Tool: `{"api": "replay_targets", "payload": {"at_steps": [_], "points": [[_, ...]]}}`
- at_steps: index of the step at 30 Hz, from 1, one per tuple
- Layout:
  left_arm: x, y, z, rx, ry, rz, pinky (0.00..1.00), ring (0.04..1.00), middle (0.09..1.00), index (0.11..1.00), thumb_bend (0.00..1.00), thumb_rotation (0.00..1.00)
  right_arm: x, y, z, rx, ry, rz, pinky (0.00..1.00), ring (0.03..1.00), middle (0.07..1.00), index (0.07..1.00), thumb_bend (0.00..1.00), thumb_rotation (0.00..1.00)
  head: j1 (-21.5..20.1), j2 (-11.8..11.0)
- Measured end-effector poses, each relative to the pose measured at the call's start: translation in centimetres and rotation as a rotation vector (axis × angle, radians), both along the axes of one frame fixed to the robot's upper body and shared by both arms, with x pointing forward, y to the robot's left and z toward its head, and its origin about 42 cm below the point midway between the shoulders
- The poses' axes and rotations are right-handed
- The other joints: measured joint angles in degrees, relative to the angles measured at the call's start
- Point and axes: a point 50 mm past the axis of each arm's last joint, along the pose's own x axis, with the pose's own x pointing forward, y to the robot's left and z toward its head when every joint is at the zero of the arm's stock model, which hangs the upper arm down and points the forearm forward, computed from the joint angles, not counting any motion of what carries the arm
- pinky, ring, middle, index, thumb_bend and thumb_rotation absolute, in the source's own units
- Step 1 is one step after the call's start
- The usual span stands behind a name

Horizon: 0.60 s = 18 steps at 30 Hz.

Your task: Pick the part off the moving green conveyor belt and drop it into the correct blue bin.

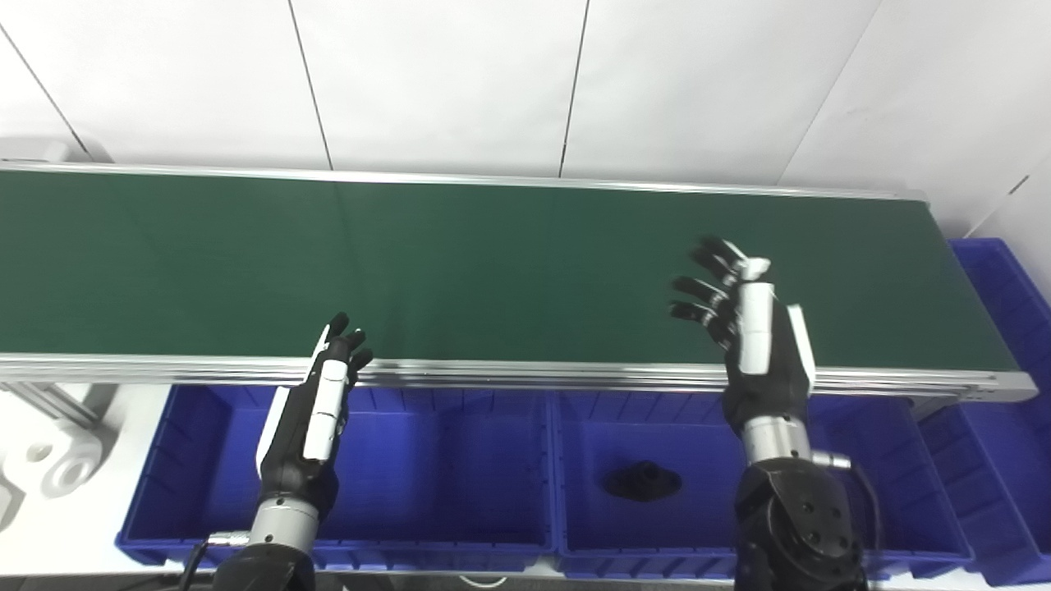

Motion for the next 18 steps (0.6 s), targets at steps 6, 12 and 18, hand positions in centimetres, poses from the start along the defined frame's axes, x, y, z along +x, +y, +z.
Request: {"api": "replay_targets", "payload": {"at_steps": [6, 12, 18], "points": [[0.2, 0.1, 0.0, -0.005, -0.067, 0.01, 1.0, 0.953, 0.989, 1.0, 0.41, 1.0, -0.3, 1.1, -4.9, -0.029, 0.054, -0.06, 0.9, 0.882, 0.907, 0.93, 0.78, 1.0, -0.4, -1.9], [0.5, 0.3, -0.4, 0.02, -0.118, 0.025, 1.0, 0.942, 0.971, 1.0, 0.45, 1.0, -1.0, 3.1, -7.3, -0.092, 0.0, -0.014, 0.91, 0.902, 0.928, 0.947, 0.78, 0.98, -0.8, -2.5], [1.0, 0.5, 0.2, 0.043, -0.177, 0.03, 1.0, 0.924, 0.963, 1.0, 0.46, 1.0, -1.1, 3.6, -7.1, -0.085, -0.045, -0.003, 0.9, 0.891, 0.925, 0.953, 0.75, 0.99, -1.3, -2.6]]}}
